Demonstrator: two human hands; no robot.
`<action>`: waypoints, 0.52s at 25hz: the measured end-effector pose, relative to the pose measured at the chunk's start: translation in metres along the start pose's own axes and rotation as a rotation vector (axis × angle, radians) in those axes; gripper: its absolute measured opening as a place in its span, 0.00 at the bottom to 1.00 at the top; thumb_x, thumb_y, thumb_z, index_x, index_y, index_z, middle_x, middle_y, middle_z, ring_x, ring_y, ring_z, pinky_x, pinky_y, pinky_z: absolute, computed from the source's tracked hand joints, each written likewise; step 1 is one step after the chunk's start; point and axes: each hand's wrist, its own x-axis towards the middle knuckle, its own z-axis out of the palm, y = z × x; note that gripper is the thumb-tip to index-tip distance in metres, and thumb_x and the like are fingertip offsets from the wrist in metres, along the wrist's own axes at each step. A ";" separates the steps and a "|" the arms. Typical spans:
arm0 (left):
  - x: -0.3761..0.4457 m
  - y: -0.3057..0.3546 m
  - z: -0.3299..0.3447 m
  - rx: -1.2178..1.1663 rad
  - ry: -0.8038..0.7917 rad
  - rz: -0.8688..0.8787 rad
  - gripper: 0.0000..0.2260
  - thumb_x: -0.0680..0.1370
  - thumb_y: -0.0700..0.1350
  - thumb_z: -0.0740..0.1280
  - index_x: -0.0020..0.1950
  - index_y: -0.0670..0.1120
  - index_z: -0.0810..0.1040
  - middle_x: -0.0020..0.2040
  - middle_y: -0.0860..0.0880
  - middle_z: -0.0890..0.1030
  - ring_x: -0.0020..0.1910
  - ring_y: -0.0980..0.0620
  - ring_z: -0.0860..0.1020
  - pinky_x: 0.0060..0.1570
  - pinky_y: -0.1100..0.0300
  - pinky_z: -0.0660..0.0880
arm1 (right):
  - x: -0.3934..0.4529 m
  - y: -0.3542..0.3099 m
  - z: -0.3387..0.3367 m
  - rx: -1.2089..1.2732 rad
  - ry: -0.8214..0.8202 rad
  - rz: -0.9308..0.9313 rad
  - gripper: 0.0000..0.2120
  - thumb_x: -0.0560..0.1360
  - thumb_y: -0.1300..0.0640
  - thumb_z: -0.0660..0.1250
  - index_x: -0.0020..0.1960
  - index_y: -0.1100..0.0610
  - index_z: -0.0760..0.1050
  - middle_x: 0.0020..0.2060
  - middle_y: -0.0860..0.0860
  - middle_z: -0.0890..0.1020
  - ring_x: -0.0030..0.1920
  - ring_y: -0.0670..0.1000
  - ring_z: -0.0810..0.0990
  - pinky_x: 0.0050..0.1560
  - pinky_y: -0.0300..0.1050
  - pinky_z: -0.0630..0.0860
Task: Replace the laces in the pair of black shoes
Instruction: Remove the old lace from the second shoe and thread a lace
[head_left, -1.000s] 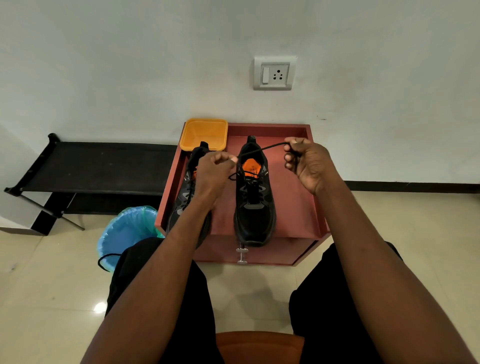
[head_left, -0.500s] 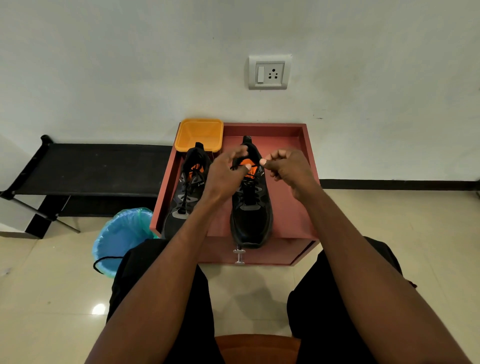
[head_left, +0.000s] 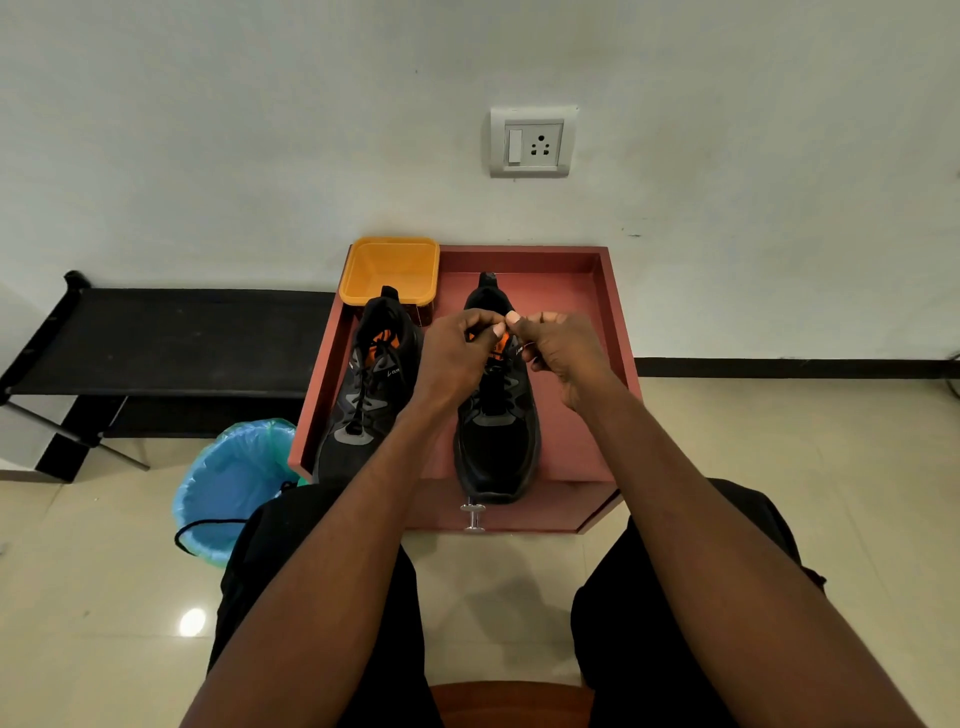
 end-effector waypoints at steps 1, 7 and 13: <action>0.001 -0.003 0.002 0.017 0.013 -0.008 0.06 0.80 0.41 0.67 0.49 0.46 0.84 0.44 0.49 0.85 0.45 0.51 0.82 0.49 0.54 0.79 | 0.001 0.001 0.001 0.015 0.016 0.008 0.09 0.78 0.56 0.70 0.43 0.60 0.78 0.29 0.49 0.77 0.27 0.45 0.72 0.27 0.36 0.68; 0.013 -0.024 0.007 0.389 0.091 -0.008 0.08 0.79 0.45 0.67 0.54 0.49 0.84 0.51 0.55 0.74 0.59 0.50 0.71 0.63 0.47 0.69 | 0.018 0.015 0.001 -0.060 0.176 0.079 0.07 0.76 0.67 0.62 0.40 0.60 0.74 0.32 0.55 0.72 0.32 0.50 0.68 0.25 0.39 0.63; 0.013 -0.030 0.017 0.495 0.051 -0.102 0.09 0.80 0.45 0.67 0.58 0.49 0.84 0.66 0.47 0.70 0.69 0.45 0.62 0.69 0.47 0.61 | 0.027 0.028 0.001 -0.344 0.120 0.111 0.11 0.76 0.69 0.61 0.36 0.59 0.67 0.31 0.52 0.68 0.31 0.49 0.65 0.33 0.44 0.64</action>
